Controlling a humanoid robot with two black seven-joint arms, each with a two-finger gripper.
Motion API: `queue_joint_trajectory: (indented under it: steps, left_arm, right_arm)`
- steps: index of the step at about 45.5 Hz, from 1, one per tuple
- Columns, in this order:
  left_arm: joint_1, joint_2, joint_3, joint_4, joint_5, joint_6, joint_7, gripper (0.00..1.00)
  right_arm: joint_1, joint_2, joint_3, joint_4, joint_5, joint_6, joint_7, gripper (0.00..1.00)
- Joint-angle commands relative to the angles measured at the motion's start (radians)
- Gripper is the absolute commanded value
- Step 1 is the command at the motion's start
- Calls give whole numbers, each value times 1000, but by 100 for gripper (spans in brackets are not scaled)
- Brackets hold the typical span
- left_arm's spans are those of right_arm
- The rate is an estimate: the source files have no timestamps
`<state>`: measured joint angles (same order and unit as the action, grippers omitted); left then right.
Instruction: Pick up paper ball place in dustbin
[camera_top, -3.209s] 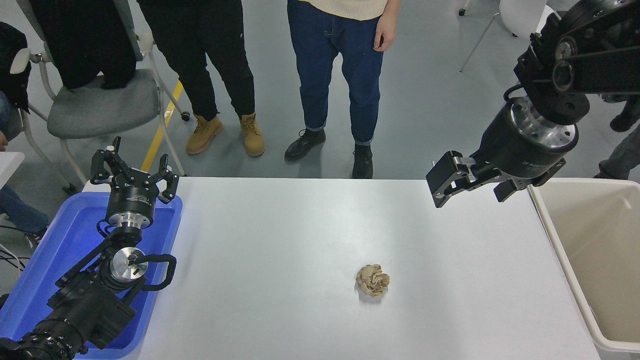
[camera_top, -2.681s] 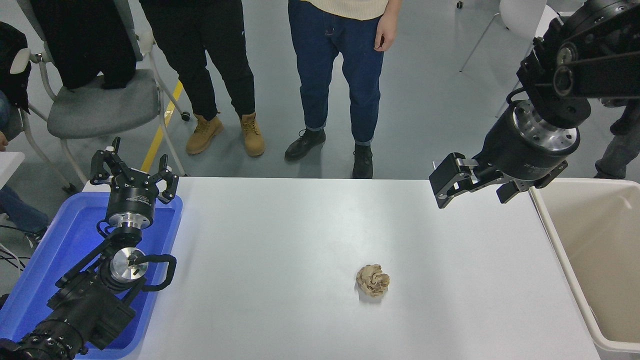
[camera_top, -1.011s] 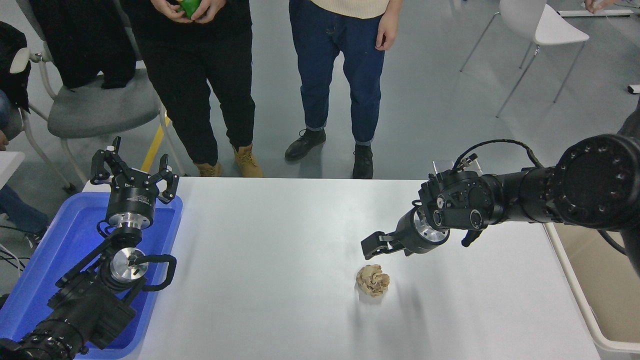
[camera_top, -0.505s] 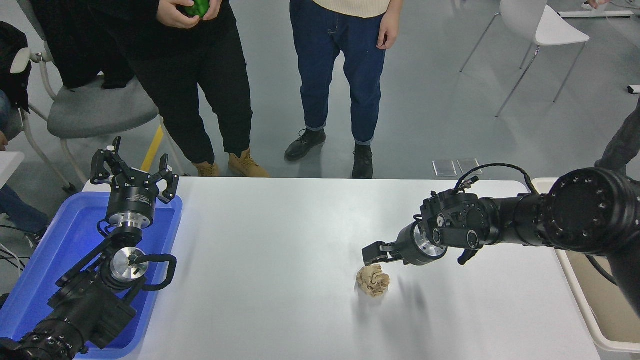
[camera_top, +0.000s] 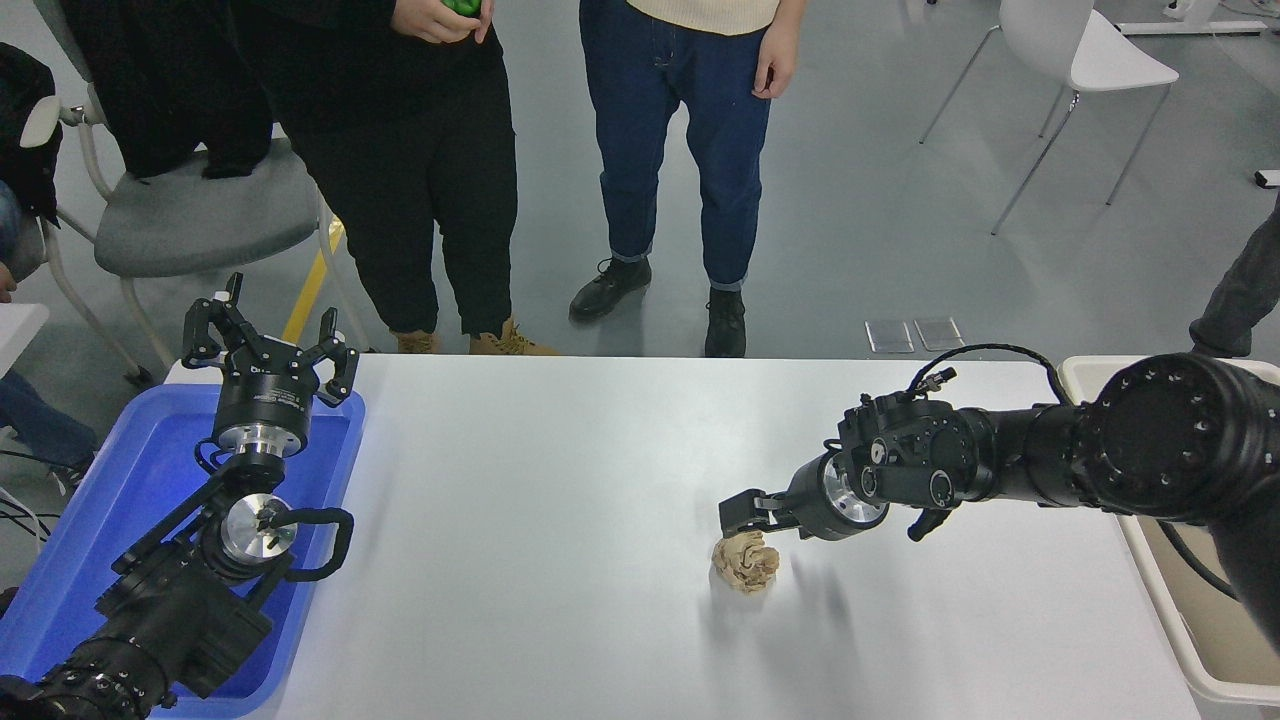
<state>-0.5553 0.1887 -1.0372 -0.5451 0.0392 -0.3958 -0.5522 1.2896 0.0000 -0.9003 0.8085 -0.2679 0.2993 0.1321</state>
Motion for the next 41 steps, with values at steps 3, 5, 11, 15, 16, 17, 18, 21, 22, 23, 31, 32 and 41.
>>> queue_joint_trajectory:
  steps: [3,5,11,15,16,17,18,21,22,23,31,32,41]
  left_arm:
    - [0,0,0,-1,-1,0,0,99]
    - [0,0,0,1,-1,0,0,99]
    - [0,0,0,1,1,0,0,99]
    - [0,0,0,1,-1,0,0,99]
    - [0,0,0,-1,1,0,0,99]
    - [0,0,0,-1,1,0,0,99]
    - [0,0,0,1,-1,0,0,99]
    - [0,0,0,1,-1,0,0,99]
    - [0,0,0,1,-1,0,0,99]
    - [0,0,0,1,-1,0,0,99]
    - [0,0,0,1,1,0,0,99]
    - [0,0,0,1,-1,0,0,99]
    - [0,0,0,-1,-1,0,0,99]
  right_arm:
    - [-19,0,24,0,1,0,-6,100]
    - [-19,0,31,-2,1,0,-6,100]
    - [-38,0,44,0,1,0,-6,100]
    - [-42,0,57,-2,-1,0,-6,100]
    - [-44,0,60,-2,-2,0,-6,100]
    - [-44,0,61,-2,-4,0,-6,100]
    - [-47,0,63,-2,-5,0,-6,100]
    - [-58,0,63,-6,-8,-2,-6,100]
    - [-61,0,63,-11,-10,-2,-6,100]
    - [-62,0,63,-12,-11,-2,-6,100]
    - [-81,0,63,-31,-19,-25,-6,100]
    - [-84,0,63,-31,-19,-29,-6,100]
    - [-92,0,63,-42,-20,-37,-6,98]
